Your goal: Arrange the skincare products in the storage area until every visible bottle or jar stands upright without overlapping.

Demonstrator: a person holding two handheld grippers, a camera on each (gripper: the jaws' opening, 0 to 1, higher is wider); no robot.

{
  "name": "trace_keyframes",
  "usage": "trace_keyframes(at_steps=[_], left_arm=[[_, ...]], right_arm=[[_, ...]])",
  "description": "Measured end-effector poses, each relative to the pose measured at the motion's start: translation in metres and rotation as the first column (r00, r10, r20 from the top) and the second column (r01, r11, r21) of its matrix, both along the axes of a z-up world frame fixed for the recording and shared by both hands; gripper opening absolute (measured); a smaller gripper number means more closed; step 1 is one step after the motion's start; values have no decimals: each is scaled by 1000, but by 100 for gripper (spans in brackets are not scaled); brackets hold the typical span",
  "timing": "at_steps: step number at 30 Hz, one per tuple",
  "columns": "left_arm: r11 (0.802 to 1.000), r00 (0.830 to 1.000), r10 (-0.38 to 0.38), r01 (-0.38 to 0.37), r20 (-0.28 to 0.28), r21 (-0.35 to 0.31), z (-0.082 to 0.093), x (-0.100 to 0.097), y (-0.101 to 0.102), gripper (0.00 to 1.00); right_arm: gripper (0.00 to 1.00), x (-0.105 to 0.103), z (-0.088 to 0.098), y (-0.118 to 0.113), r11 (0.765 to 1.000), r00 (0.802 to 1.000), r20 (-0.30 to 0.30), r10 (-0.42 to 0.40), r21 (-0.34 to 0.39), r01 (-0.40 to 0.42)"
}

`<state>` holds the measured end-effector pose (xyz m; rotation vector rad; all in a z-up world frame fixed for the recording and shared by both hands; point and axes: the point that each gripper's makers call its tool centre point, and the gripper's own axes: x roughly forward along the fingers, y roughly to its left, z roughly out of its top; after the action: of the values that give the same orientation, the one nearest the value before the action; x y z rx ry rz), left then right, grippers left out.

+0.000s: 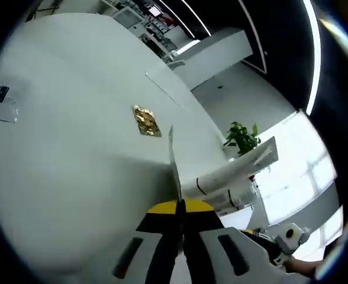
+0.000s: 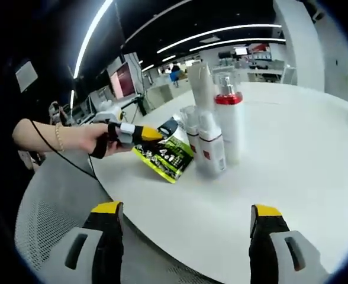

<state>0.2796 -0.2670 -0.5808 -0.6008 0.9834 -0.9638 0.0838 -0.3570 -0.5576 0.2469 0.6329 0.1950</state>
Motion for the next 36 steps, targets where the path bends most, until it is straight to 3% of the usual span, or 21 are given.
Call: trace_keyframes(at_steps=[11,18,24,36], left_arm=[[993,997,-31,23,70,119,-8,2,6,1],[974,990,-73,45,117,222,-18,0,11,5],[948,981,-111,56,160,314,-22,-1,15,15],[917,960,-173,74,222,392,-21,1,19,23]], right_arm=[[93,0,-3,3,1000,1000,-5,10,25,-10],[93,0,-5,3,999,1000,-8,5,34,-4],[93,0,-7,3,999,1000,-9,3,40,-3],[93,-1,-8,2,999,1000,-7,2,44,-2]])
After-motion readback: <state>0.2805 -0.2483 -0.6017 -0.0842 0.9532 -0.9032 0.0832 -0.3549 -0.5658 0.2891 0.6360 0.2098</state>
